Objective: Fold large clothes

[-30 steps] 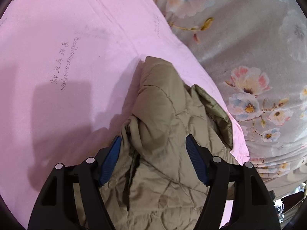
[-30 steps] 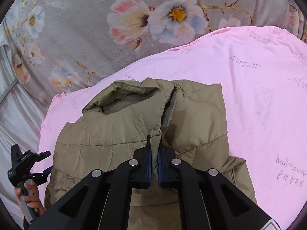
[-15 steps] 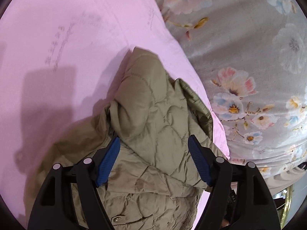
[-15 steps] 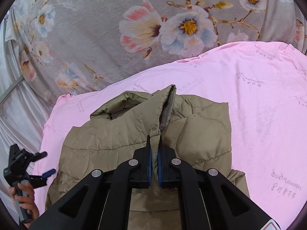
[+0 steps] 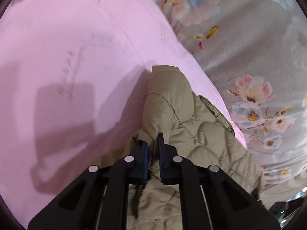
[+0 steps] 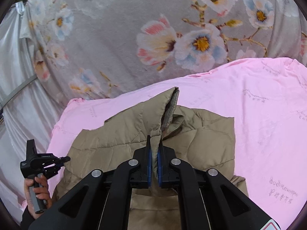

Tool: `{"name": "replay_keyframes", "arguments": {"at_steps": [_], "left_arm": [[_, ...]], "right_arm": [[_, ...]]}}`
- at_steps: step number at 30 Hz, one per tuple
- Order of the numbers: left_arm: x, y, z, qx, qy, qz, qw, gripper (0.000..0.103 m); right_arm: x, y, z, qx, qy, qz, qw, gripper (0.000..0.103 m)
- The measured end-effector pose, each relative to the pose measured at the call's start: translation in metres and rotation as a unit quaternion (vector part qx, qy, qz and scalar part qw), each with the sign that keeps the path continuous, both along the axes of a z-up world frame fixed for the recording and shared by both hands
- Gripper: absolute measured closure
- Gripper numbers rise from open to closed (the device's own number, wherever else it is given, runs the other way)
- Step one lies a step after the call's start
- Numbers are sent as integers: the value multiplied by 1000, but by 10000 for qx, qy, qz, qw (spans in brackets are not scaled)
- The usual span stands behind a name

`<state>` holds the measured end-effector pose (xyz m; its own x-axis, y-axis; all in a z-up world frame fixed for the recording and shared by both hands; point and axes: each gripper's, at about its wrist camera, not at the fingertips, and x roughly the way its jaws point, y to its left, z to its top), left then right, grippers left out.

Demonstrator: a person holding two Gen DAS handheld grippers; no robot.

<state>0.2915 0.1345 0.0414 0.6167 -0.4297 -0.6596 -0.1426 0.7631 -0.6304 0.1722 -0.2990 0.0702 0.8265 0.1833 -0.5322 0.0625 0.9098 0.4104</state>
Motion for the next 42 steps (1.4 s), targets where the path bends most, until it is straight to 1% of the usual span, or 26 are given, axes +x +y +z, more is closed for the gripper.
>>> {"name": "replay_keyframes", "arguments": {"at_steps": [2, 3, 5, 6, 8, 10, 14, 16, 18, 21, 24, 27, 30, 31, 32, 33, 34, 35, 36, 37, 38, 39, 40, 41, 42], "left_arm": [[-5, 1, -4, 325, 6, -19, 9995, 96], [-4, -1, -13, 572, 96, -47, 9983, 96], [-2, -4, -29, 825, 211, -59, 9964, 96], [-3, -5, -33, 916, 164, -65, 9956, 96], [-5, -8, -36, 1075, 46, -77, 9942, 96], [-7, -12, -37, 1300, -84, -120, 9914, 95], [-9, -22, -39, 1725, -326, -187, 9843, 94], [-9, -29, -37, 1993, -444, -229, 9787, 94], [-12, -30, -36, 2075, -519, -300, 9764, 94], [-22, -30, -36, 2224, -580, -445, 9722, 94], [-41, -28, -36, 2380, -627, -528, 9678, 94], [-59, -21, -37, 2335, -637, -548, 9687, 92], [-59, -21, -36, 2329, -609, -506, 9693, 91], [-58, -22, -35, 2388, -575, -486, 9681, 91], [-59, -24, -30, 2528, -573, -472, 9647, 89], [-63, -25, -25, 2654, -585, -474, 9612, 87], [-68, -26, -17, 2808, -611, -460, 9567, 79], [-76, -26, -7, 3027, -666, -357, 9501, 58], [-81, -24, 1, 3167, -727, -281, 9453, 50], [-88, -23, 13, 3300, -840, -201, 9400, 45], [-94, -23, 27, 3462, -965, -129, 9331, 45], [-96, -24, 37, 3521, -1022, -98, 9303, 45], [-97, -26, 48, 3475, -1087, -110, 9313, 45], [-95, -31, 58, 3339, -1159, -166, 9353, 45], [-93, -38, 64, 3259, -1186, -222, 9377, 45]], "right_arm": [[4, 11, -18, -350, 313, 28, 9989, 99], [8, 13, -31, -441, 522, 32, 9977, 99], [18, 14, -60, -311, 981, 55, 9947, 99], [20, 15, -71, -301, 1093, 48, 9935, 99], [21, 18, -89, -368, 1205, 55, 9920, 99], [18, 22, -98, -431, 1205, 48, 9918, 99], [13, 18, -106, -249, 1224, 14, 9922, 99], [7, 17, -109, -152, 1210, -31, 9925, 99], [-1, 19, -112, -94, 1213, -100, 9925, 99], [-23, 25, -112, -34, 1236, -213, 9921, 99], [-45, 30, -113, 77, 1253, -283, 9917, 99], [-68, 36, -112, 139, 1256, -323, 9915, 99], [-69, 36, -111, 105, 1282, -303, 9912, 99], [-64, 34, -109, 98, 1303, -274, 9911, 96], [-62, 31, -106, 71, 1325, -271, 9908, 94], [-59, 28, -98, -17, 1338, -310, 9905, 88], [-61, 26, -92, -90, 1291, -356, 9910, 82], [-64, 21, -79, -201, 1141, -428, 9923, 77], [-66, 17, -68, -325, 1017, -510, 9930, 65], [-70, 13, -58, -463, 891, -622, 9930, 59], [-75, 8, -46, -600, 735, -789, 9924, 57], [-77, 5, -37, -679, 643, -878, 9917, 57], [-77, 4, -29, -695, 575, -890, 9919, 57], [-74, 5, -22, -625, 526, -811, 9934, 57], [-69, 10, -17, -552, 507, -675, 9949, 60]]}}
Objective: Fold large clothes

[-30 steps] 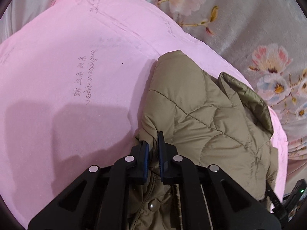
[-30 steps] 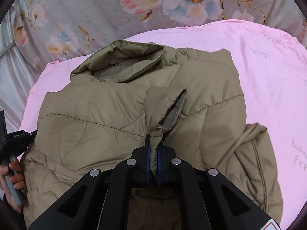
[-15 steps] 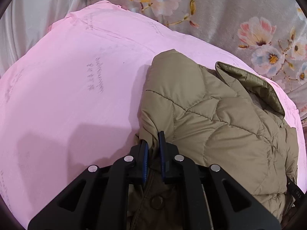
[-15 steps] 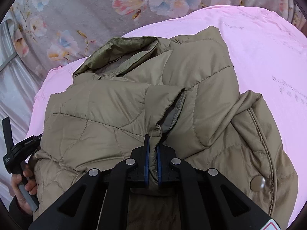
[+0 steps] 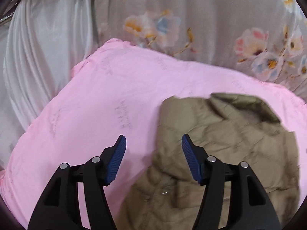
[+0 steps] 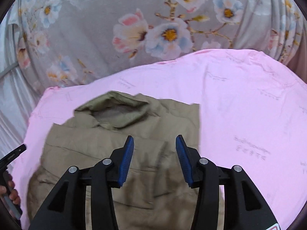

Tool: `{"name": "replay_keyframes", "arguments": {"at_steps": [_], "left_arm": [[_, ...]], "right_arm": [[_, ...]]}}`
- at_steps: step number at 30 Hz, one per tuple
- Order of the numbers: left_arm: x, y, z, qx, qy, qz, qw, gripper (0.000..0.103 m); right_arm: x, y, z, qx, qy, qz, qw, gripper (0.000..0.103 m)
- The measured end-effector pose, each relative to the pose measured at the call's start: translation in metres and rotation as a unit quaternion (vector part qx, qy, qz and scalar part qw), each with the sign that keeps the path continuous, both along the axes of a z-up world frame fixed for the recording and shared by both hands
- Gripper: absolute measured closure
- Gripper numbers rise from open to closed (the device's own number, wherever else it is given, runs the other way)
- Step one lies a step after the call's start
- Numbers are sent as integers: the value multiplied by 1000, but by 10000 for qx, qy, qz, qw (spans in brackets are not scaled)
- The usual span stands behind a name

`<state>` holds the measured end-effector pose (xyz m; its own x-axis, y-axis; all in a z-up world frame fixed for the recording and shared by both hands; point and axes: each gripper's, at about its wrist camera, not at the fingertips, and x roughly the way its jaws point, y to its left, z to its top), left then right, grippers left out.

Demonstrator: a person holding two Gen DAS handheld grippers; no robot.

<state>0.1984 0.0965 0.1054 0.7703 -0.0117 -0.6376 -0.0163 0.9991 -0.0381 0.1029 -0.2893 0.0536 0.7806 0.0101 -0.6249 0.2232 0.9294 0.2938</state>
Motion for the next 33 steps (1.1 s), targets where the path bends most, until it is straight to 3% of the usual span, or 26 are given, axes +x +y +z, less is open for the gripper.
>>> {"name": "replay_keyframes", "arguments": {"at_steps": [4, 9, 11, 14, 26, 33], "left_arm": [[24, -54, 0, -347, 298, -568, 9973, 45], [45, -115, -54, -30, 714, -819, 9941, 45], [49, -120, -80, -53, 824, -798, 9934, 45], [41, -119, -95, 85, 570, -824, 9949, 43], [35, -130, -104, 548, 416, -756, 9948, 43], [36, -133, -107, 615, 458, -745, 9943, 43]], "right_arm": [[29, 48, 5, -234, 72, 591, 9979, 65], [62, 90, -36, -609, 523, 940, 9923, 67], [67, 92, -59, -708, 702, 935, 9906, 67], [61, 90, -75, -575, 616, 947, 9919, 67], [65, 88, -83, -461, 646, 963, 9922, 66], [66, 87, -84, -387, 669, 975, 9922, 65]]}}
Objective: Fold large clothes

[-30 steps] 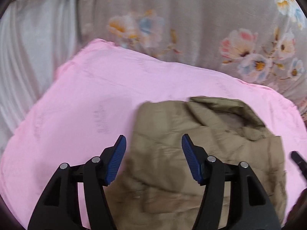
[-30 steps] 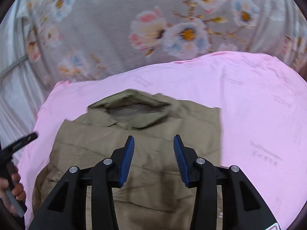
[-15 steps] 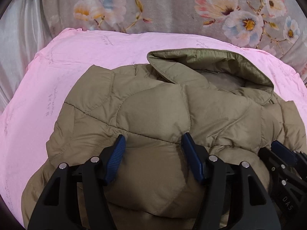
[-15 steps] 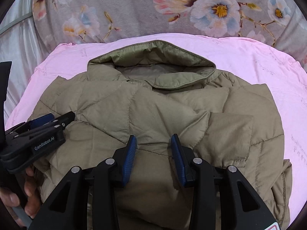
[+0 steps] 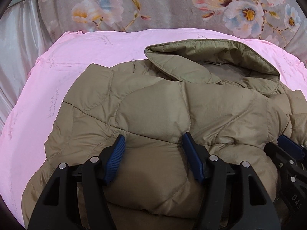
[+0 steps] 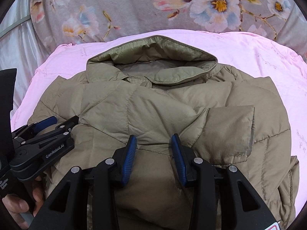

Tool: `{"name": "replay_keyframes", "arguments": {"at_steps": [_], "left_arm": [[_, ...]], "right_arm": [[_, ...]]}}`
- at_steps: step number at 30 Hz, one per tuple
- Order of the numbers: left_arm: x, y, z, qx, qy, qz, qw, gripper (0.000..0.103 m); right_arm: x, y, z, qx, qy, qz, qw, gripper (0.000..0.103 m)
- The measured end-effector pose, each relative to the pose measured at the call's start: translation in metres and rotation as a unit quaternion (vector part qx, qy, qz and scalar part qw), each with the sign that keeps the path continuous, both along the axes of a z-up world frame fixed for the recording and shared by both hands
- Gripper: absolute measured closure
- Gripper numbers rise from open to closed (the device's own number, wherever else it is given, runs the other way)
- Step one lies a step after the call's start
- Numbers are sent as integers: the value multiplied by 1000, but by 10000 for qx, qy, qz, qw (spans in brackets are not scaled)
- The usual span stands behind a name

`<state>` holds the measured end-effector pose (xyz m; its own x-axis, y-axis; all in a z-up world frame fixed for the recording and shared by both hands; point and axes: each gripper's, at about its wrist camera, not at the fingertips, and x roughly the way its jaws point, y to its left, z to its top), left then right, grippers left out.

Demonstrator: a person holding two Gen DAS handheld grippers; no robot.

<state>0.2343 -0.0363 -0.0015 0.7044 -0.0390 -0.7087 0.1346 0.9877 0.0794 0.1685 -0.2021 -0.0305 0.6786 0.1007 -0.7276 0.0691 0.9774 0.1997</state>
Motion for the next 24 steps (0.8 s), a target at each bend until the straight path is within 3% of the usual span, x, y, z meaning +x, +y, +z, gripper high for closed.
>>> {"name": "replay_keyframes", "arguments": {"at_steps": [6, 9, 12, 13, 16, 20, 24], "left_arm": [[1, 2, 1, -67, 22, -13, 10000, 42], [5, 19, 8, -739, 240, -168, 9968, 39], [23, 44, 22, -1680, 515, -123, 9844, 35], [34, 50, 27, -1925, 579, -76, 9795, 28], [76, 59, 27, -2549, 956, 40, 9622, 24], [116, 49, 15, -2842, 1385, 149, 9486, 24], [131, 31, 14, -2919, 1409, -171, 9459, 25]], "right_arm": [[1, -1, 0, 75, 13, 17, 10000, 63], [0, -13, 5, 503, -45, 80, 9987, 60], [5, -40, 19, 1180, -101, -72, 9929, 59], [8, -49, 21, 1406, -105, -160, 9899, 58], [27, -78, 19, 2288, -26, -501, 9722, 57], [58, -92, 11, 2469, 71, -740, 9662, 57], [81, -90, 3, 2609, 186, -666, 9629, 59]]}}
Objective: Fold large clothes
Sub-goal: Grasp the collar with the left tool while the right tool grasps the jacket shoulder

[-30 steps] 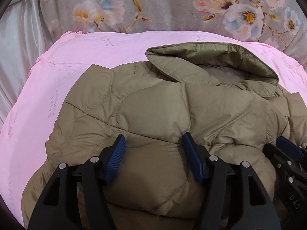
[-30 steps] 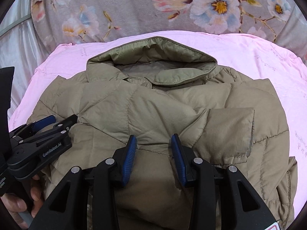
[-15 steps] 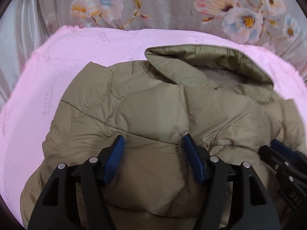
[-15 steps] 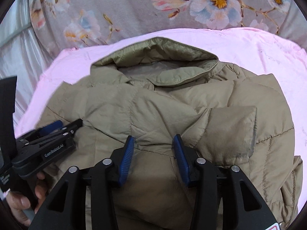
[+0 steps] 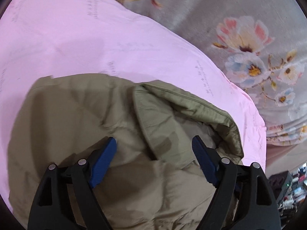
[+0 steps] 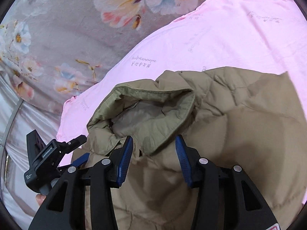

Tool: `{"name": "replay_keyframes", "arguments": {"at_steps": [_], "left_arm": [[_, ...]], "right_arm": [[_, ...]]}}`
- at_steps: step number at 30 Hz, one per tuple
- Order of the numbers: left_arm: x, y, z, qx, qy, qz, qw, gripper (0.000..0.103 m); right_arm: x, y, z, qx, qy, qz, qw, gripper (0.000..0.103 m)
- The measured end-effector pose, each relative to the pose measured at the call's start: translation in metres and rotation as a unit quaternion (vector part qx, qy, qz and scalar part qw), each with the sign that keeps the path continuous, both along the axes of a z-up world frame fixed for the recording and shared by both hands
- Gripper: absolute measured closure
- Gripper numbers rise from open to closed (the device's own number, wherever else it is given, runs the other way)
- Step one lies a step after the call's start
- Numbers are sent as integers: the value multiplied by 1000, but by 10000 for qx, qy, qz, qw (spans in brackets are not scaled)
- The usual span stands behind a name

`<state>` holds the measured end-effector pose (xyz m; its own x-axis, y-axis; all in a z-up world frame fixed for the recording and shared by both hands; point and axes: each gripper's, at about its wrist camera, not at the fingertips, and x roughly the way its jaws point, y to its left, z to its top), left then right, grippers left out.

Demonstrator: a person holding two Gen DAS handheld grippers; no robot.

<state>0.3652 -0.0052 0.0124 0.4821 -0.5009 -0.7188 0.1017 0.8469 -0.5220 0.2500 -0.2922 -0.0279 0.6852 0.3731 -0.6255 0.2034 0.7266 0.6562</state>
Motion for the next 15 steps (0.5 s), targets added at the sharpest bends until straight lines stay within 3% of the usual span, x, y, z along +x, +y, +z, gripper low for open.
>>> {"name": "replay_keyframes", "arguments": {"at_steps": [1, 2, 3, 5, 10, 12, 14, 15], "left_arm": [[3, -6, 0, -55, 18, -112, 9999, 32], [8, -12, -1, -139, 94, -256, 9995, 48], [10, -16, -2, -196, 185, -352, 9990, 55], [10, -20, 1, -213, 236, -381, 9988, 89], [-11, -9, 44, -452, -332, -381, 9977, 94], [-21, -11, 43, -6, -473, -378, 9982, 95], [-22, -17, 19, 509, -361, -382, 9973, 95], [-21, -18, 9, 590, -292, -376, 9971, 95]], "right_arm": [[4, -1, 0, 23, 21, 37, 10000, 62], [11, 0, -1, 52, 46, 74, 9999, 72], [15, 0, -2, 72, 59, 106, 9999, 87], [20, 1, 3, 103, -20, 158, 9998, 95], [2, 0, 33, -81, -726, 206, 9971, 98], [0, 7, 29, -551, -578, 341, 9962, 98], [2, 13, 14, -947, -279, 433, 9942, 99], [3, 14, 6, -961, -157, 460, 9942, 99]]}}
